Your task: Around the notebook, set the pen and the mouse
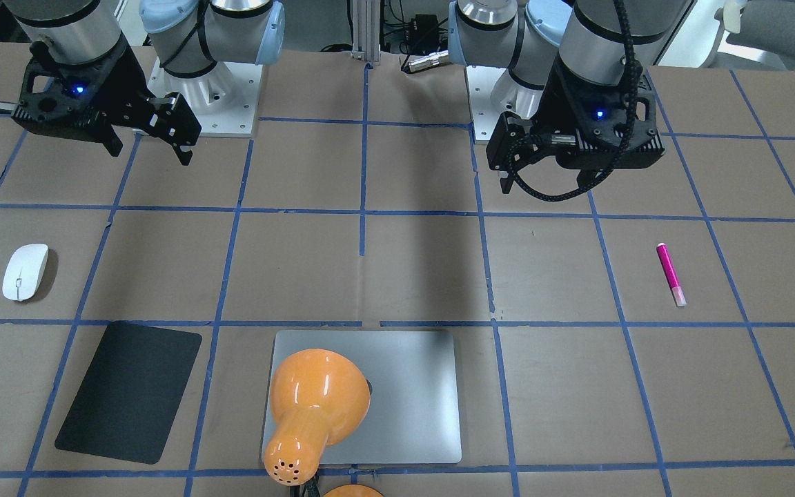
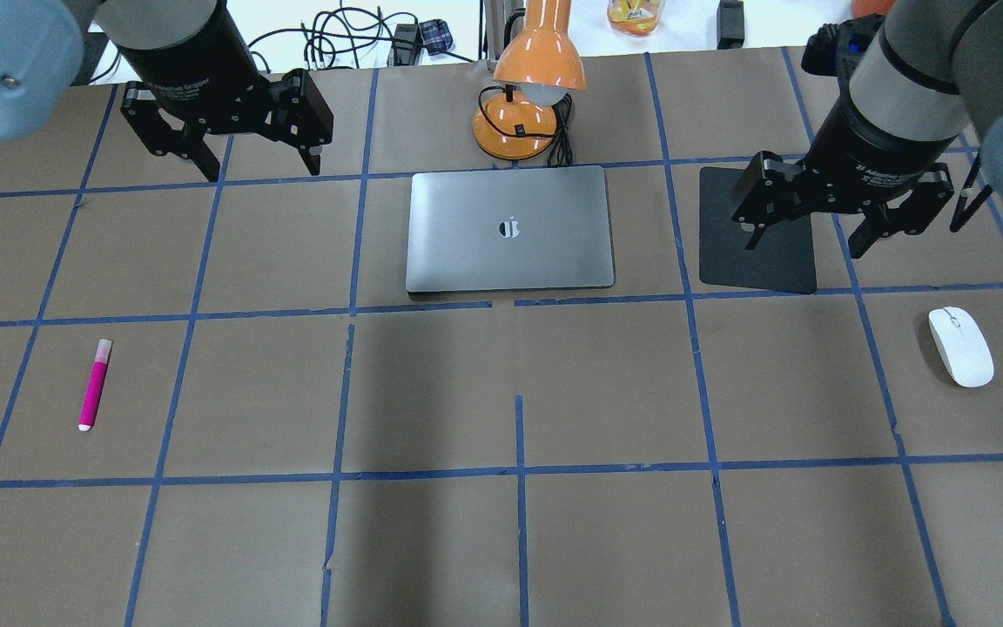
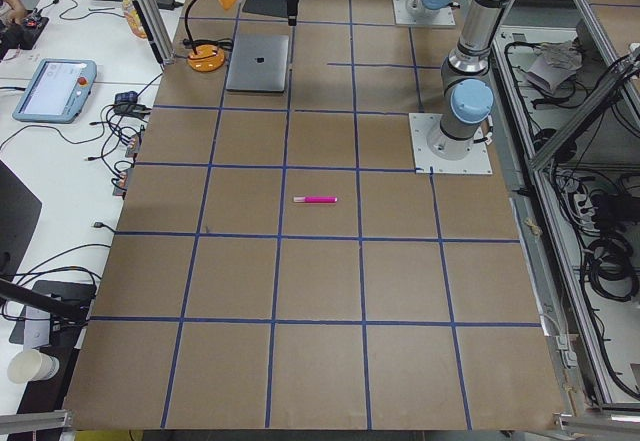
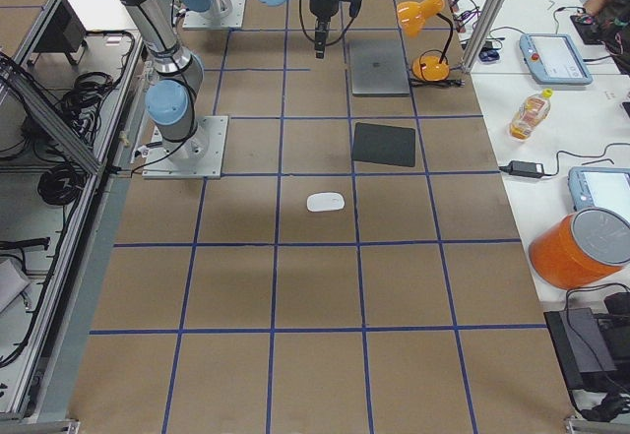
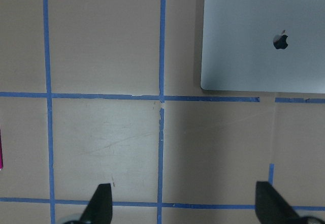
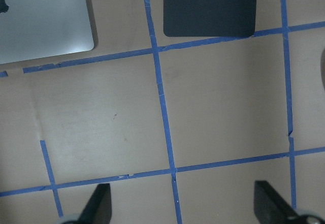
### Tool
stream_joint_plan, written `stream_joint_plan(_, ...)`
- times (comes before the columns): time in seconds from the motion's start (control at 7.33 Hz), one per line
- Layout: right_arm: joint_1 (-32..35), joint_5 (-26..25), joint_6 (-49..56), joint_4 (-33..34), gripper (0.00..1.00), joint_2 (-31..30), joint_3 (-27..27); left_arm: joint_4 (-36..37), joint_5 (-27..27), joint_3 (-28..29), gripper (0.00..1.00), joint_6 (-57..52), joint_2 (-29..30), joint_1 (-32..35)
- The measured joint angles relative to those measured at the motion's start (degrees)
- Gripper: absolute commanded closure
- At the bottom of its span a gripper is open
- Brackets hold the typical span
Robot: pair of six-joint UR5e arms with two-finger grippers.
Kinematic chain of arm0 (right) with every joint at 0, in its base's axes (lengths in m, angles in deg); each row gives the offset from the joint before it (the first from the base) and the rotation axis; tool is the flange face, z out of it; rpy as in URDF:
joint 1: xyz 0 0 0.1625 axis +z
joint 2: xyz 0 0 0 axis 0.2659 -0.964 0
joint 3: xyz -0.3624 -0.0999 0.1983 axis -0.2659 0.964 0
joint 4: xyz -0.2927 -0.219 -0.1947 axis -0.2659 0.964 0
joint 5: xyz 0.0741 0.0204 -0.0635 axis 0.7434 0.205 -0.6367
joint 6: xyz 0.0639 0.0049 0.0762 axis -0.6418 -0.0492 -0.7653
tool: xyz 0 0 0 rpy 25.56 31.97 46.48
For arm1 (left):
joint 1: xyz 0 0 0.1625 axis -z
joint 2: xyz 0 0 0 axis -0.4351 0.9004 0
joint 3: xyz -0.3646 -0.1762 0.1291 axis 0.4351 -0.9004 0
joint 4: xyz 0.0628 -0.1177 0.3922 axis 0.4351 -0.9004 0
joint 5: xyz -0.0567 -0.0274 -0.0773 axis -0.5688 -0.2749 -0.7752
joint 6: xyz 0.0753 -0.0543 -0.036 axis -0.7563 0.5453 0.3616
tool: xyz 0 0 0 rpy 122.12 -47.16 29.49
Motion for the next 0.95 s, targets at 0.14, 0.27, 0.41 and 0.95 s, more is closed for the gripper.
stream_joint_plan(0.14, -0.1, 0.0, -0.1, -0.3, 0.00, 0.1, 0.0, -0.3, 0.1, -0.4, 0.00, -0.1, -0.3, -0.1)
stream_joint_plan(0.27, -0.7, 0.0, 0.0, -1.0, 0.00, 0.1, -0.1, -0.3, 0.1, -1.4, 0.00, -0.2, -0.8, -0.2)
stream_joint_plan(0.41, -2.5, 0.0, 0.4, -1.3, 0.00, 0.2, -0.1, -0.1, 0.2, -2.4, 0.00, -0.5, -1.4, -0.9)
stream_joint_plan(0.95, -16.9, -3.6, 11.6, 0.4, 0.00, 0.6, -3.3, 2.1, 1.8, -12.2, 0.00, -18.5, -4.6, -17.3)
